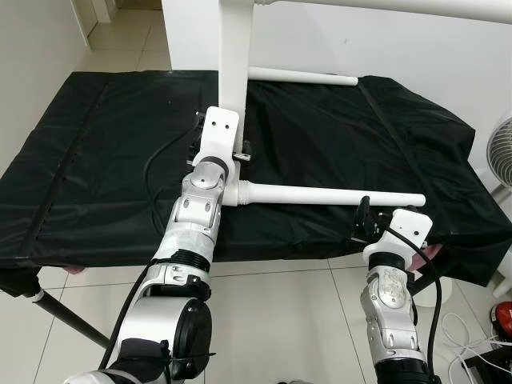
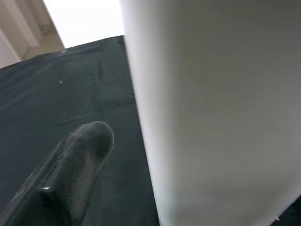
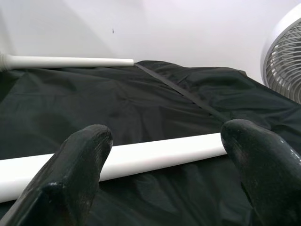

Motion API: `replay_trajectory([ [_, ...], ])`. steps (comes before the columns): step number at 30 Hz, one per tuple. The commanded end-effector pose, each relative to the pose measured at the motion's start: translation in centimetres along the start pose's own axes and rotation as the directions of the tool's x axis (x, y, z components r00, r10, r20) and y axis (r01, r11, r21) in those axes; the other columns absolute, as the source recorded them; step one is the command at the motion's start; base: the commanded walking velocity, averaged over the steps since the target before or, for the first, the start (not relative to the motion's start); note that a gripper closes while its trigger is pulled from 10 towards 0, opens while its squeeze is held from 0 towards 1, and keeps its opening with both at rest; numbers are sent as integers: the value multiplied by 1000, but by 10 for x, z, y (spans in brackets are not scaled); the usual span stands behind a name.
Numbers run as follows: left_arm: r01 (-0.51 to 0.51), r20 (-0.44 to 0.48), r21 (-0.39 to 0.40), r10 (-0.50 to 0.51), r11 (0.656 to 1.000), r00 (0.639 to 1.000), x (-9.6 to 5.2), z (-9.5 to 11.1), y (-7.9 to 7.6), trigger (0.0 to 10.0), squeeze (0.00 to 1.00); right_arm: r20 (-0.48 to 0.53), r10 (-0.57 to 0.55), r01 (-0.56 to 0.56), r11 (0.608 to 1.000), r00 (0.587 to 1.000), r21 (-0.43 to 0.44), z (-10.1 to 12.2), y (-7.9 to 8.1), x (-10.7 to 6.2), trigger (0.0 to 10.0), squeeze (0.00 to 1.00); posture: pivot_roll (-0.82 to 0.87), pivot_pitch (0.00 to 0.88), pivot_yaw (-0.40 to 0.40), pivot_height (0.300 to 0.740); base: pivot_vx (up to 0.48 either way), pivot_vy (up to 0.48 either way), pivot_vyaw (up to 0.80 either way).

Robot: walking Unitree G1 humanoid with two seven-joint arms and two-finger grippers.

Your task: Building children table

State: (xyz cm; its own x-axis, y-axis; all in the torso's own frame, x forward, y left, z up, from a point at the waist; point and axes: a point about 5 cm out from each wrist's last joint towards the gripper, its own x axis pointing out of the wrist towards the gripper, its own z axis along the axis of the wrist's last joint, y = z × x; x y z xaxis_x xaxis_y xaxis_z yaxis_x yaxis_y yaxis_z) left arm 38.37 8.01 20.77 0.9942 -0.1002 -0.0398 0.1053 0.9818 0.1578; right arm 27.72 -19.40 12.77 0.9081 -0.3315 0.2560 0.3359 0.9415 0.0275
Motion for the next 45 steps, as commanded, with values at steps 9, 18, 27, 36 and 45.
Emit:
replay_trajectory([
  [9, -756, -90, -27, 752, 654, 653, -28, -15, 12, 10000, 0, -15, 6, -6, 1000, 1000, -1, -2, 2, -1, 10000, 0, -113, 36, -16, 740, 0, 0, 0],
  [18, -666, -176, -73, 648, 742, 741, -24, -27, -15, 10000, 0, -18, 4, -4, 1000, 1000, -5, -1, 1, -1, 10000, 0, -119, 42, -16, 740, 0, 0, 0],
  [27, -554, -177, -189, 526, 811, 832, -18, -22, -40, 10000, 0, -22, 2, -2, 1000, 1000, -15, -1, -2, -4, 10000, 0, -128, 59, -17, 740, 0, 0, 0],
  [36, -589, -186, -217, 559, 778, 808, -16, -14, -48, 10000, 0, -20, 3, -3, 1000, 1000, -19, 0, -1, -5, 10000, 0, -133, 66, -10, 740, 0, 0, 0],
  [45, -607, -196, -242, 575, 757, 795, -12, -7, -50, 8314, 0, -26, 1, -1, 1000, 1000, -20, -1, -2, -7, 10000, 0, -133, 66, -7, 740, 0, 0, 0],
])
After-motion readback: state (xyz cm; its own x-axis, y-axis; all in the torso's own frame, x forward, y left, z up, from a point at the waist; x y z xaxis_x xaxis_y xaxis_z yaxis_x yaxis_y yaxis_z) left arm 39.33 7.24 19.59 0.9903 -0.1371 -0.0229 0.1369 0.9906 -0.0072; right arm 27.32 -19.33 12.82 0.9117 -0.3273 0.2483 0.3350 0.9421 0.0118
